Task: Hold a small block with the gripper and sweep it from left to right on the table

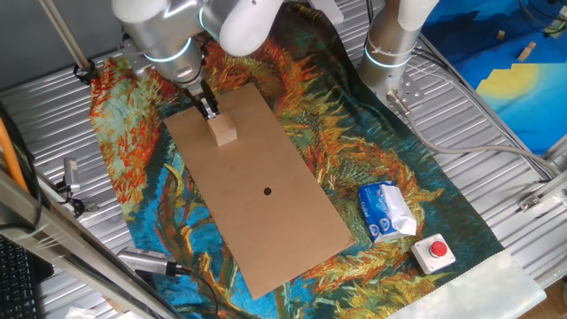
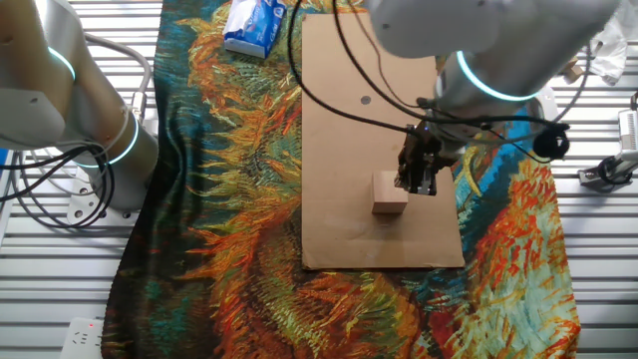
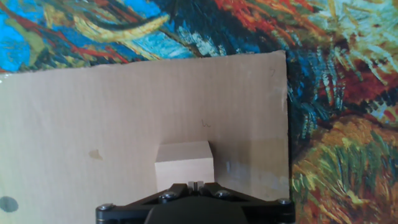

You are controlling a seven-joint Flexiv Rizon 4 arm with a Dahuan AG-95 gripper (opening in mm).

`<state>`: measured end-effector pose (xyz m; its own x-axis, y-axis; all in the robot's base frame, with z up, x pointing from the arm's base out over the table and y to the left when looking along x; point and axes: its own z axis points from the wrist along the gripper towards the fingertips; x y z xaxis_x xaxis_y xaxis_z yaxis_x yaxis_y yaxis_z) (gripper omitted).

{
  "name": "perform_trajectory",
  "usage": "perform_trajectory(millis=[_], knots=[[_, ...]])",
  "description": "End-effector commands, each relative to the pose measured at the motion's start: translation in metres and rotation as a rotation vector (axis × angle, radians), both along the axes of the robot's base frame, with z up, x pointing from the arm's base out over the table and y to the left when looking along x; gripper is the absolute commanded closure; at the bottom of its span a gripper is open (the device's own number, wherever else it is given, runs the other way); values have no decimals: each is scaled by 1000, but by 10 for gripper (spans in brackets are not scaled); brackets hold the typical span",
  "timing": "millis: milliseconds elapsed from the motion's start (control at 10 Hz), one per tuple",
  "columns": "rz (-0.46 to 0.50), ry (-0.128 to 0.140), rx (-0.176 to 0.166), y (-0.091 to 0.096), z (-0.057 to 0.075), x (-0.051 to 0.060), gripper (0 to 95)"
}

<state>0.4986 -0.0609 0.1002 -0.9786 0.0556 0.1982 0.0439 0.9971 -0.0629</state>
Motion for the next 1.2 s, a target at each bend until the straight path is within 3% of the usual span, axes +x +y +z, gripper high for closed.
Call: perform_trajectory(millis=[100, 400, 600, 1200], knots=[[-24, -37, 2, 1, -6, 3, 950], [-55, -110, 17, 1, -10, 4, 950], [-56, -124, 25, 1, -10, 4, 950], [-54, -124, 31, 0, -18, 4, 950]])
